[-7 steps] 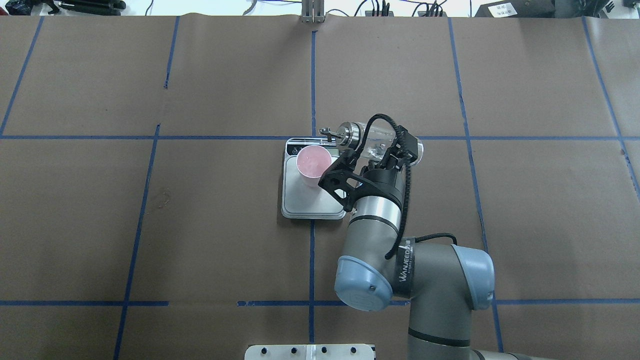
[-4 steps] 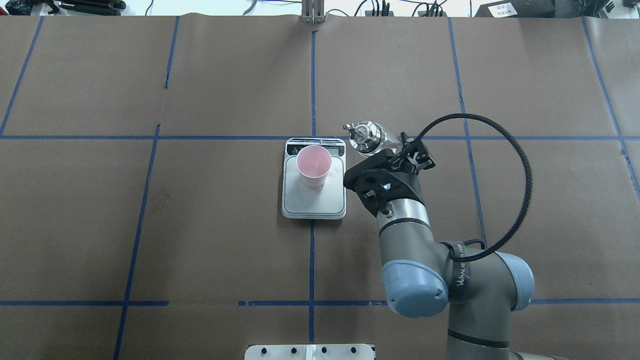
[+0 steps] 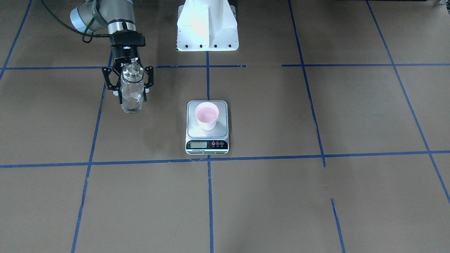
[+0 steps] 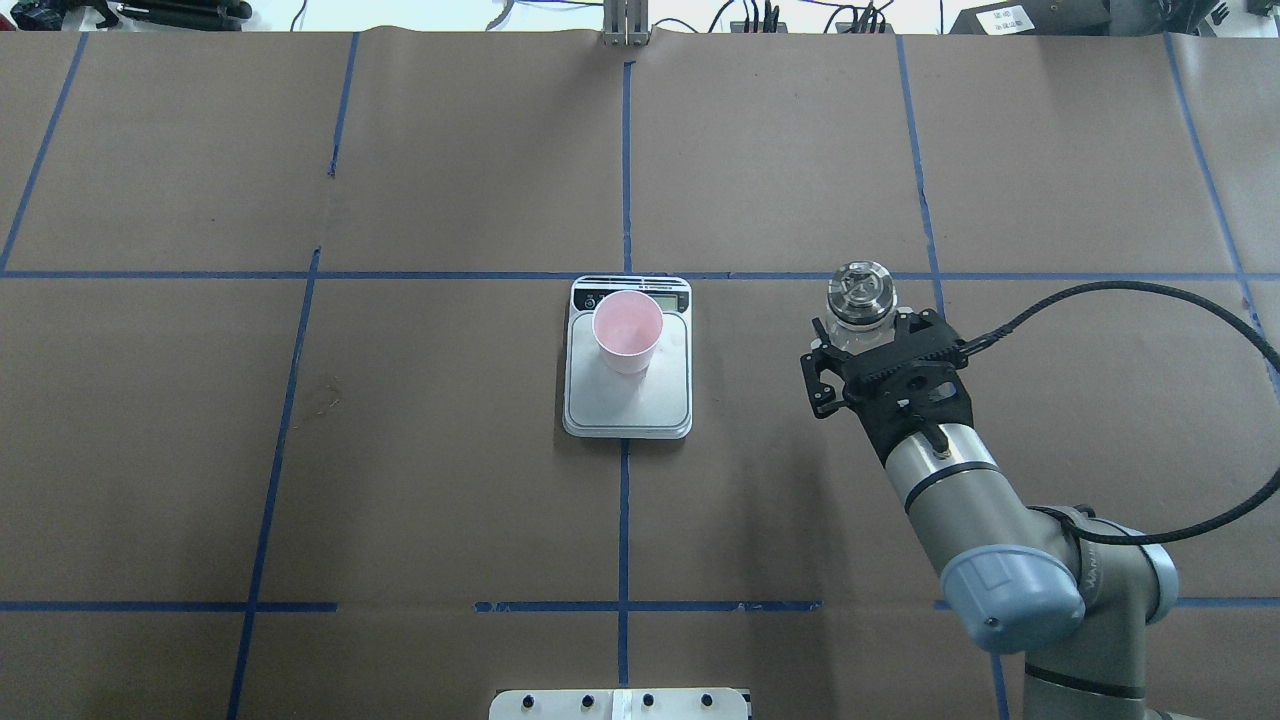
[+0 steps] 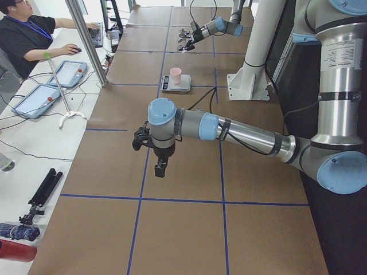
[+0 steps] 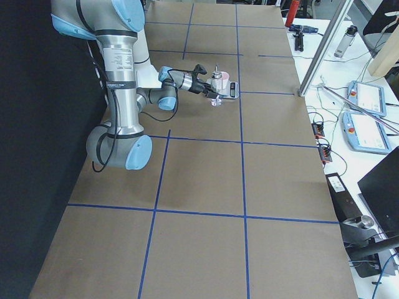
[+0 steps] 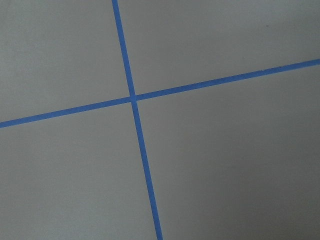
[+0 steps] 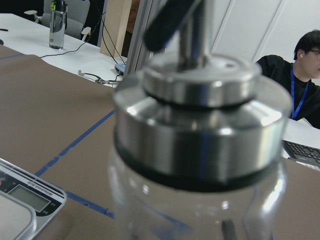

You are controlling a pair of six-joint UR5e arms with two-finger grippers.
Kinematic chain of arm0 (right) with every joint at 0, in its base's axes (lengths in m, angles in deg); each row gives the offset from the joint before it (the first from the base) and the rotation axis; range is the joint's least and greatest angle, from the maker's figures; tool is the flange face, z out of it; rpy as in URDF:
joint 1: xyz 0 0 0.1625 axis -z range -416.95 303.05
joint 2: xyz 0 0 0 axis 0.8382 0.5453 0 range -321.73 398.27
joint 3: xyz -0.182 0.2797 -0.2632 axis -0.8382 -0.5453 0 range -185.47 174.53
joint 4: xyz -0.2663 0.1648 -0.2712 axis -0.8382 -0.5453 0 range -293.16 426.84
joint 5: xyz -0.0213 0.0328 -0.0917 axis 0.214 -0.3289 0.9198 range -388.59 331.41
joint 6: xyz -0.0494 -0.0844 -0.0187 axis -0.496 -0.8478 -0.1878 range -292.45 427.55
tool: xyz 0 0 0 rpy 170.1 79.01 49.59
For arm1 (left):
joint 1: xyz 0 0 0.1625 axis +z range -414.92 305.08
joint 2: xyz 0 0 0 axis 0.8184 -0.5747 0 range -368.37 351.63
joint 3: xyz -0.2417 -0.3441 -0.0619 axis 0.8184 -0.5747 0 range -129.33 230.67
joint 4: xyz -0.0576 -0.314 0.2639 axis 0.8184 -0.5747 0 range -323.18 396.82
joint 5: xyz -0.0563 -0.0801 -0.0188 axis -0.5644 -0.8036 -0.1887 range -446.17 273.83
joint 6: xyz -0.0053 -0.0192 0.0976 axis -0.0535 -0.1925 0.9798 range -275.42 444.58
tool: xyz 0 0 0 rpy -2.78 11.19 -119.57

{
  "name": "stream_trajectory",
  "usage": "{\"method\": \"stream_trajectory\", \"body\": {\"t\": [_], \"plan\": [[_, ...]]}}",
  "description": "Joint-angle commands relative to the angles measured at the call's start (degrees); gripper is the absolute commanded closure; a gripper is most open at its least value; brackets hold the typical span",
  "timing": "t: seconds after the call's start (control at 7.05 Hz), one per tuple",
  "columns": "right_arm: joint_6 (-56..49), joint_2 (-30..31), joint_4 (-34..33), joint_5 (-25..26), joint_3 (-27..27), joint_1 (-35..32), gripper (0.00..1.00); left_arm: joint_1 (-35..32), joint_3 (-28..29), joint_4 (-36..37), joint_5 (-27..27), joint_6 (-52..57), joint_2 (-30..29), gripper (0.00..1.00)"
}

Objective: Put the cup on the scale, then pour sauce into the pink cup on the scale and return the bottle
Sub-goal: 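Carry the upright dispenser with the right gripper away from the scale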

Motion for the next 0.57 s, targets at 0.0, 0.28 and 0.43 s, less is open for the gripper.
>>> {"method": "stream_trajectory", "body": {"t": [0.0,0.28,0.43], "plan": [[10.2,4.1,10.5,-0.1,-3.0,0.0,1.0,-0.1,-1.0,0.0,0.0,0.0,0.2,0.0],[17.3,4.5,16.4,0.4,-9.9,-0.8,1.0,0.0,-2.1,0.0,0.0,0.0,0.4,0.0],[17.3,5.1,16.4,0.7,-10.7,-1.1,1.0,0.0,-2.2,0.0,0.0,-0.1,0.4,0.0]]}}
